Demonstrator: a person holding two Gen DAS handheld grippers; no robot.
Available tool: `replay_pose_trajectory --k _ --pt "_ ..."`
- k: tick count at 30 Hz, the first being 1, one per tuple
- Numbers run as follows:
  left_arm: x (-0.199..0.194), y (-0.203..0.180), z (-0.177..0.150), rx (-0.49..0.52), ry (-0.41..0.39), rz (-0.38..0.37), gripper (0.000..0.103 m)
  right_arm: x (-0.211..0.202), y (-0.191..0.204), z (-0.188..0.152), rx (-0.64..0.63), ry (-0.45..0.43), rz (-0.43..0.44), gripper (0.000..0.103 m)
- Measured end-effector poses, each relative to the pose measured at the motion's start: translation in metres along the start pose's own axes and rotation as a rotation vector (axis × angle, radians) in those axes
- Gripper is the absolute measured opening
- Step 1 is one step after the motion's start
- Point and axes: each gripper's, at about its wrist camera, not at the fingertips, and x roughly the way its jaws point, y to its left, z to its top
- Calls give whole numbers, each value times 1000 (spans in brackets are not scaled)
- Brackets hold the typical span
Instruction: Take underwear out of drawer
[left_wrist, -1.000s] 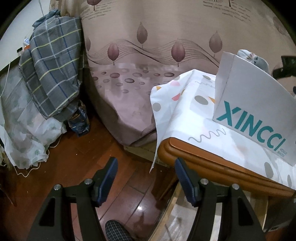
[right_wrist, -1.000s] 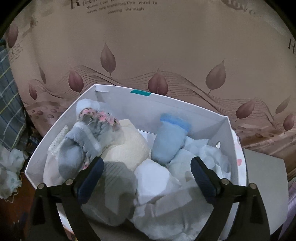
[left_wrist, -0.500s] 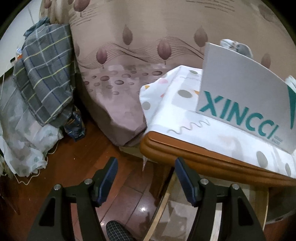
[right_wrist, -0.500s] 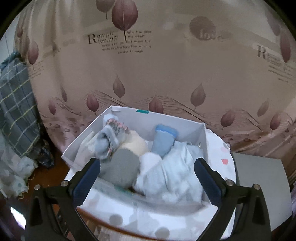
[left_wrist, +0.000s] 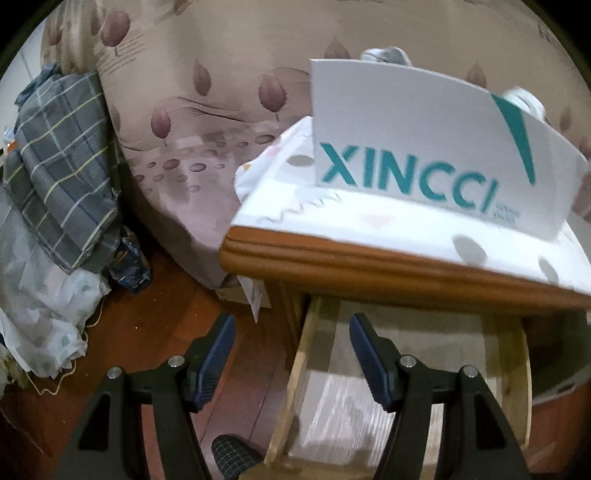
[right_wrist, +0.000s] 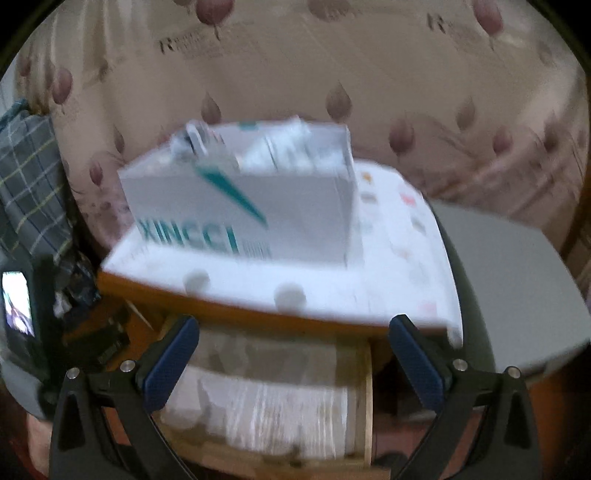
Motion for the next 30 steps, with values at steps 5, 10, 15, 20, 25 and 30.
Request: replay_pose_trajectory --k 5,10,15,20,25,30 --pt "-9 -6 -21 25 20 -9 66 13 1 -40 -10 49 -52 101" --pt "-18 -11 -36 49 24 -6 66 16 10 -60 -34 69 -53 101" --pt "-22 -12 -46 61 43 -10 66 18 19 -73 -60 87 -48 101" --pt "-25 -17 -51 78 45 -10 66 20 21 -76 -51 108 -31 101" --pt "-21 -18 -48 82 49 -17 66 20 25 -78 -63 118 -35 101" --pt "-20 -22 -50 91 55 -23 66 21 27 -79 -69 123 -31 101"
